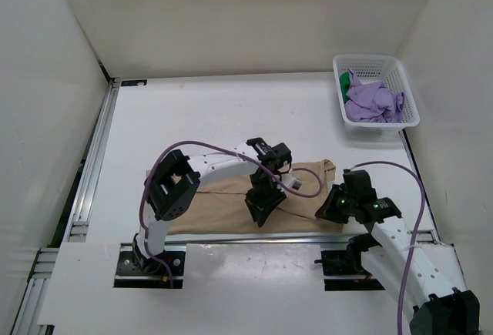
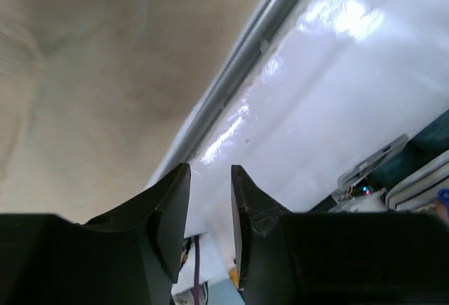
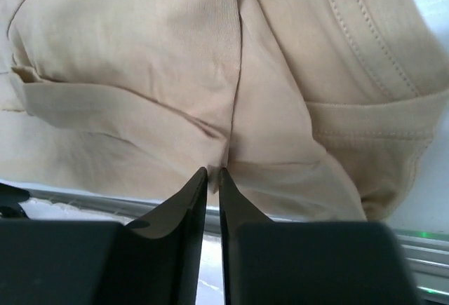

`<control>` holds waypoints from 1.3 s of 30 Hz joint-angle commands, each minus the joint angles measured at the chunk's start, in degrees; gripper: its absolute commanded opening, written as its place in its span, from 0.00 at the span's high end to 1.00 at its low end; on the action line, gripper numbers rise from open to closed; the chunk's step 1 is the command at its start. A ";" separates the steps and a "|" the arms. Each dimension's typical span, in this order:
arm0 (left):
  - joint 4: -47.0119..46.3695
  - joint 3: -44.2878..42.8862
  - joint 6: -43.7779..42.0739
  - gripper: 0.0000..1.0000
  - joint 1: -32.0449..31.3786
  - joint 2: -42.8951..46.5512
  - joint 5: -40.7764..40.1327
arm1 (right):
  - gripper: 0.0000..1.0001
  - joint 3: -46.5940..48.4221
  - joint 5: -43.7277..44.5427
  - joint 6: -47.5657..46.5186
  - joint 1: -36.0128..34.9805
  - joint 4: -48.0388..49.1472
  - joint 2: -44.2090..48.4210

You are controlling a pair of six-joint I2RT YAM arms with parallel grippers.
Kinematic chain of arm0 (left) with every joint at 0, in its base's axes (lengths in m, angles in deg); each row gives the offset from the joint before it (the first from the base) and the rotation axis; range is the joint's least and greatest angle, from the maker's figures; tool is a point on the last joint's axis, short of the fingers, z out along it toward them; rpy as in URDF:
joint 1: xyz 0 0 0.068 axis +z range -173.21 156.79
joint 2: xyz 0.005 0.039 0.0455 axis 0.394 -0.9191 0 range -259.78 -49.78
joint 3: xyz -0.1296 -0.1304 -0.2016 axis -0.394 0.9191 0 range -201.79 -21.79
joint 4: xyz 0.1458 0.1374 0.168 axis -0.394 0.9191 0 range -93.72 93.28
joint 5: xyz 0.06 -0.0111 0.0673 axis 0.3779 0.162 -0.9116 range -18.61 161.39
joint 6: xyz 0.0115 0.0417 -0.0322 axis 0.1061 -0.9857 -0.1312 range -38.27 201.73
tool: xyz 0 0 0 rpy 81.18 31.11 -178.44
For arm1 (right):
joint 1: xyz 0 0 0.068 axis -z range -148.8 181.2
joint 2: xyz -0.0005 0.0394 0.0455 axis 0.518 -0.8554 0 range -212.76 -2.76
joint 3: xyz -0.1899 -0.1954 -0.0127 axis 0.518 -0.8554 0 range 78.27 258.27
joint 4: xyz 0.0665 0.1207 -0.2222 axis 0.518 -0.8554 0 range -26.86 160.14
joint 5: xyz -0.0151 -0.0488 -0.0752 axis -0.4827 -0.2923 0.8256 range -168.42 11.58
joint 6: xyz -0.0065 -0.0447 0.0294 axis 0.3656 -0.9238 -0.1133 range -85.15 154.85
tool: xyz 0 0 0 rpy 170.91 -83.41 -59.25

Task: Fold and stack the t-shirts
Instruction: Fold the other side of the tshirt into a rectangle

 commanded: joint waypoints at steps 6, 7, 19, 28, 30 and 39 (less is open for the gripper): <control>-11.08 -0.24 -0.43 0.58 2.51 8.04 -7.38 | 0.86 5.88 -2.07 0.39 -0.34 -4.91 0.52; -14.15 -2.42 -0.43 0.58 3.83 7.08 -8.53 | 0.86 6.66 -2.08 0.39 -0.87 -4.91 -0.19; -13.47 -9.83 -0.43 0.52 4.02 -4.18 -6.08 | 0.58 11.16 2.32 -0.40 -0.87 -2.64 -11.53; -13.47 -7.98 -0.43 0.56 4.02 -5.32 -3.63 | 0.58 8.69 3.11 -0.93 -0.87 2.11 -14.61; -13.47 -7.36 -0.43 0.60 4.02 -5.32 -3.62 | 0.58 7.29 3.11 -0.93 -0.87 2.64 -15.75; -12.16 -6.13 -0.43 0.88 4.02 -4.80 -0.55 | 0.64 6.15 3.11 -0.93 -0.87 6.15 -17.42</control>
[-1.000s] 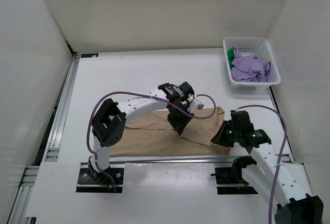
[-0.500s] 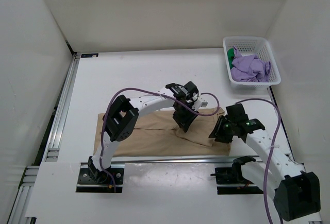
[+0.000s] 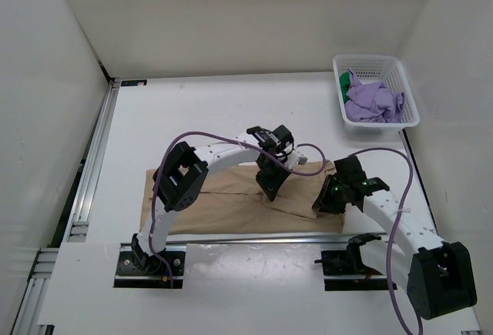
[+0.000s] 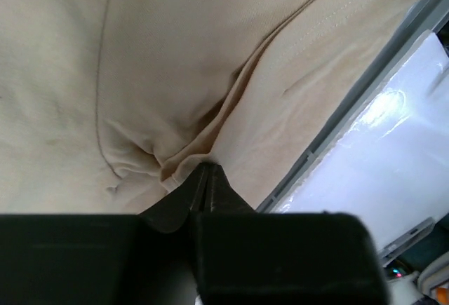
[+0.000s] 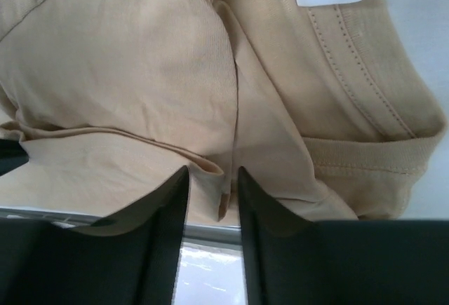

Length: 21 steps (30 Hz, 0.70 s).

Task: Fold and stack the t-shirts
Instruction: Fold the other side of the tshirt into a rectangle

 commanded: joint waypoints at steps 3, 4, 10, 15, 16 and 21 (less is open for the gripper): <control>0.70 0.95 -0.45 0.89 -0.20 2.13 3.17 | 0.75 -1.60 -2.78 0.00 -0.17 5.54 0.11; 0.70 0.95 -0.45 0.89 -0.20 2.14 3.17 | 0.79 -1.60 -3.31 0.52 -0.17 5.54 0.11; 1.23 3.76 -0.45 0.89 -0.20 4.68 3.70 | 1.00 -2.73 -3.32 0.52 -0.17 2.82 4.84; 1.84 5.60 -0.45 0.89 -0.20 7.31 4.84 | 1.00 -4.93 -6.03 1.04 -0.17 -0.96 12.75; 1.84 6.48 -0.45 0.89 -0.90 7.32 4.84 | 1.00 -5.72 -6.65 1.05 -0.17 -0.96 13.72; 3.59 8.16 -0.45 0.89 -2.14 7.94 3.52 | 1.00 -10.65 -8.33 2.10 -0.70 -0.96 17.16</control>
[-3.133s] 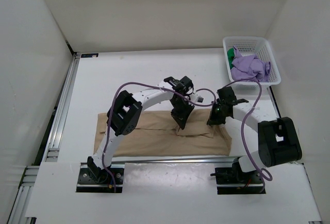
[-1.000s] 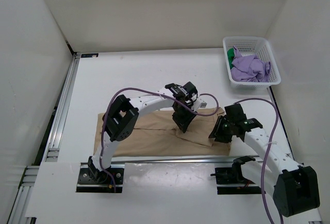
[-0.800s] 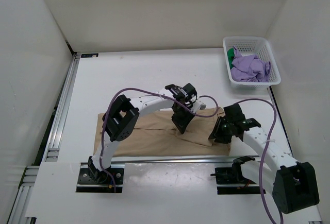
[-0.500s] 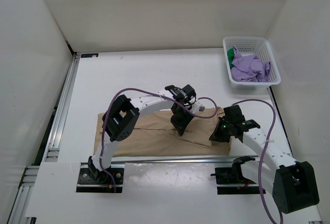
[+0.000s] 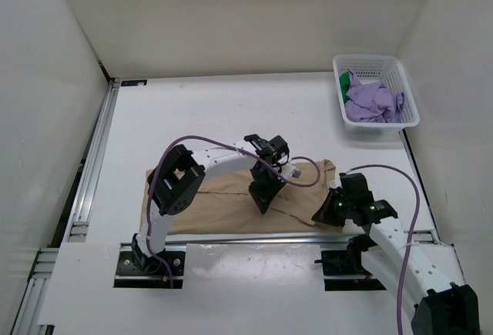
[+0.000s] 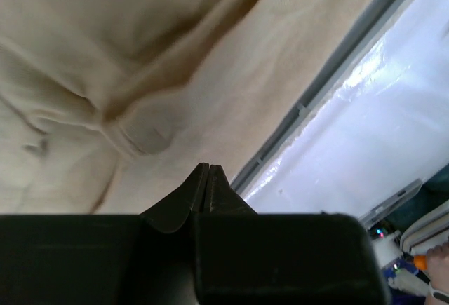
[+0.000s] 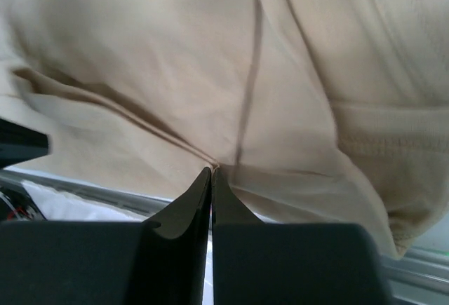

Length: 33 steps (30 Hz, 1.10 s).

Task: Fold and stack the t-shirts
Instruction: Fold the other side of the tshirt into a rectangle

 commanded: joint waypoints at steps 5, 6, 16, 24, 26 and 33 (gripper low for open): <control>0.09 0.18 -0.43 0.76 -1.57 6.37 -2.06 | 1.00 -2.00 -2.42 -0.35 -0.37 -3.77 2.34; -0.80 0.18 -0.43 0.74 -1.57 6.37 -2.94 | 1.00 -2.00 -2.42 -1.05 -0.37 -4.47 2.35; -2.83 -3.96 -0.43 0.67 2.99 6.37 -9.36 | 0.72 -1.57 -7.60 -3.34 -0.37 -5.53 3.57; -2.83 3.16 -0.43 0.67 16.68 16.72 -14.27 | 0.68 15.55 -4.19 -6.06 -0.90 -7.82 1.15; -3.52 7.02 -0.43 0.67 20.38 19.10 -18.74 | 0.79 18.12 -3.39 -6.76 -0.90 -6.42 -3.43; -6.87 22.57 -0.43 0.66 37.34 29.13 -33.60 | 0.99 27.70 5.65 -8.96 -9.05 -3.53 -25.75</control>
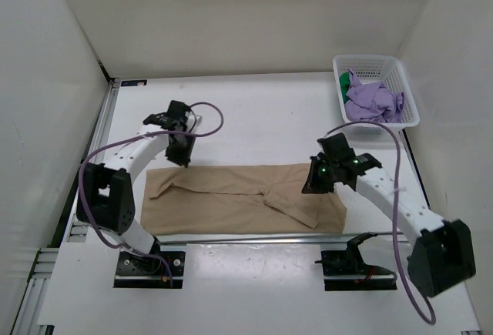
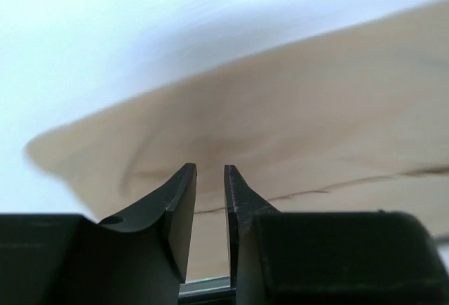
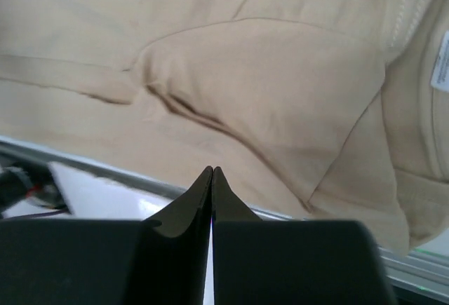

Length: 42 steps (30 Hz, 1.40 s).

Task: Fold and stack the t-shirts
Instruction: Fold the other side of the tshirt into a rectangle

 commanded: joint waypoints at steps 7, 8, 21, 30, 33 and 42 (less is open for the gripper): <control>-2.60 15.65 -0.32 0.62 16.75 12.09 -11.94 | 1.00 3.38 7.35 -2.01 -11.51 8.50 -15.24; -2.60 17.14 -0.32 0.62 18.67 13.07 -11.24 | 1.00 3.39 8.40 -2.01 -13.43 8.51 -17.26; -1.19 25.15 -0.32 0.43 20.89 22.22 -9.56 | 1.00 4.53 10.44 -2.09 -22.50 12.73 -22.37; -1.19 26.20 -0.32 0.42 20.89 20.81 -7.72 | 1.00 7.68 17.37 -2.80 -21.38 12.73 -16.75; -1.19 26.20 -0.32 0.42 20.89 20.29 -7.72 | 1.00 10.31 17.91 -3.32 -19.35 12.02 -20.86; -1.19 27.87 -0.32 0.42 20.89 20.90 -7.72 | 1.00 11.21 15.27 -5.62 -18.64 11.50 -28.88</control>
